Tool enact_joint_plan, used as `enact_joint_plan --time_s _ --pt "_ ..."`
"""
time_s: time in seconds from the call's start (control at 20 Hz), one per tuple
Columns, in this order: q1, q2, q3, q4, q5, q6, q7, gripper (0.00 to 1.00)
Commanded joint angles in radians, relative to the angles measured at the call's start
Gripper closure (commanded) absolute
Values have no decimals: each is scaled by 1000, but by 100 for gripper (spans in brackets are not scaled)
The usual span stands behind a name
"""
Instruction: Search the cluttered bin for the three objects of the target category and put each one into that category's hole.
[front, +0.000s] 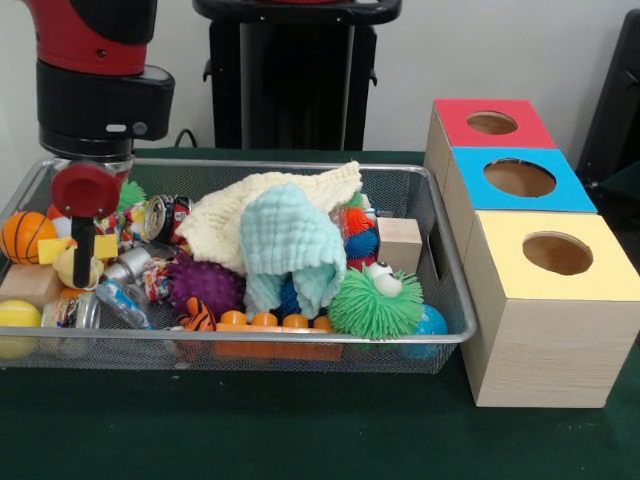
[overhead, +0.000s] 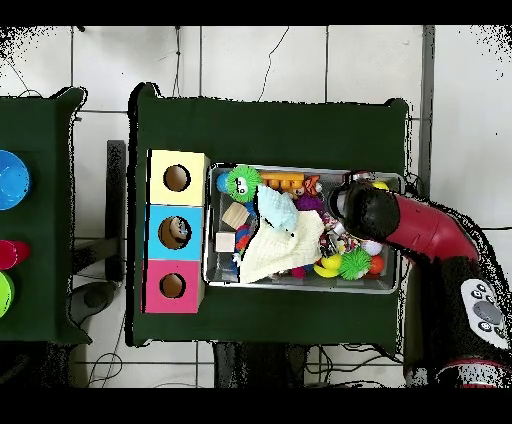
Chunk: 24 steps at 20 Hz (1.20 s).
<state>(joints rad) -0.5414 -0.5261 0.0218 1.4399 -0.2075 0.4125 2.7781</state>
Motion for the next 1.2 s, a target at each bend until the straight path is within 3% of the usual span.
enact_joint_plan --time_s 0.05,0.35,0.8,1.2 --pt "3 63 54 26 -31 -32 -40 0" --pt "34 92 33 57 -14 -116 41 0" --pt "15 124 46 61 -3 -157 28 0" --pt "23 129 15 38 27 -27 16 0"
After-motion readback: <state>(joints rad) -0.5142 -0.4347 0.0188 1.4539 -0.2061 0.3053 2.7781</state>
